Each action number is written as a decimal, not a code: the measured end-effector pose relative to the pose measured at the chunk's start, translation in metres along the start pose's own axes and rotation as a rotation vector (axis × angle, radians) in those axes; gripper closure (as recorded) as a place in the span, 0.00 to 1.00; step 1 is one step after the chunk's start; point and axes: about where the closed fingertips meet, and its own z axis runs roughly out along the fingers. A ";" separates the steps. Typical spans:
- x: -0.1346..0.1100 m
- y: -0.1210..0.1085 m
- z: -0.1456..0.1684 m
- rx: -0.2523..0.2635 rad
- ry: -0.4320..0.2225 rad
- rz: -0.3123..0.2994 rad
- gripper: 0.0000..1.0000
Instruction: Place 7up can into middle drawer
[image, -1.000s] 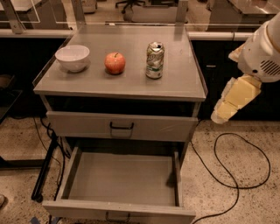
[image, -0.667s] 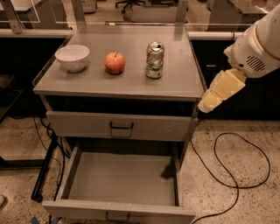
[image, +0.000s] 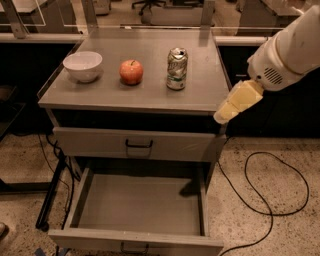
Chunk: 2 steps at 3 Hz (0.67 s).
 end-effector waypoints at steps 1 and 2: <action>-0.002 -0.017 0.020 0.034 -0.025 0.046 0.00; -0.004 -0.037 0.044 0.043 -0.021 0.095 0.00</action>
Offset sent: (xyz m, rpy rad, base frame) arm 0.0891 -0.0082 -0.0427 0.0706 0.0049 -0.1580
